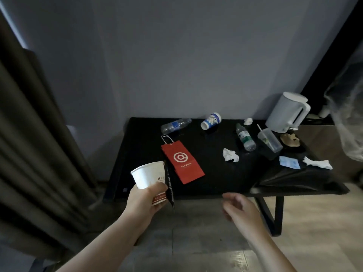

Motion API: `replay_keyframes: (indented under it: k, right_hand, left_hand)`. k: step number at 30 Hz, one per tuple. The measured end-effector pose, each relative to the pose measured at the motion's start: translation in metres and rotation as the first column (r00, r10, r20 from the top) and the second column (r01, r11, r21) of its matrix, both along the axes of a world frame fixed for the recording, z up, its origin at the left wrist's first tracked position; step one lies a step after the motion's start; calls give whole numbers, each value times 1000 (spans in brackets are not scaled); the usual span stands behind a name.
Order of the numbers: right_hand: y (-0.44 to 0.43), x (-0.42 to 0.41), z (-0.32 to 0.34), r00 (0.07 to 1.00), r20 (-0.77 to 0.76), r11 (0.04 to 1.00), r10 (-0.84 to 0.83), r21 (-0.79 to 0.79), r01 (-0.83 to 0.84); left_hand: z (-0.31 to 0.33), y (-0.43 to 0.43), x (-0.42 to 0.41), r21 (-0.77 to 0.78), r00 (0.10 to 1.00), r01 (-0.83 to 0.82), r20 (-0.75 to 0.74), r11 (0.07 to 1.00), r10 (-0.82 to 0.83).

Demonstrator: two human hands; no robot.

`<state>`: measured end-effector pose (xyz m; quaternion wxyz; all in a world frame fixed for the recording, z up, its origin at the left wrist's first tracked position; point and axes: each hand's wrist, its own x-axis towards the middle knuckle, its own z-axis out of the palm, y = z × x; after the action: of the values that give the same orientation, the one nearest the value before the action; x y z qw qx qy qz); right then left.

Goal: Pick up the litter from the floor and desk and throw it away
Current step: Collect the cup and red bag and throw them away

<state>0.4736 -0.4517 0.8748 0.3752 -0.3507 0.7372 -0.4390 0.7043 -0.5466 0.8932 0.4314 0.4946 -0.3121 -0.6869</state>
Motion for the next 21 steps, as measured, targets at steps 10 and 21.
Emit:
replay_keyframes:
  k: [10, 21]
  right_hand:
    - [-101, 17, -6, 997, -17, 992, -78, 93, 79]
    - [-224, 7, -59, 972, -146, 954, 182, 267, -139]
  left_hand:
    - [-4, -129, 8, 18, 990, 128, -63, 992, -127]
    - [-45, -236, 8, 128, 999, 53, -18, 990, -51]
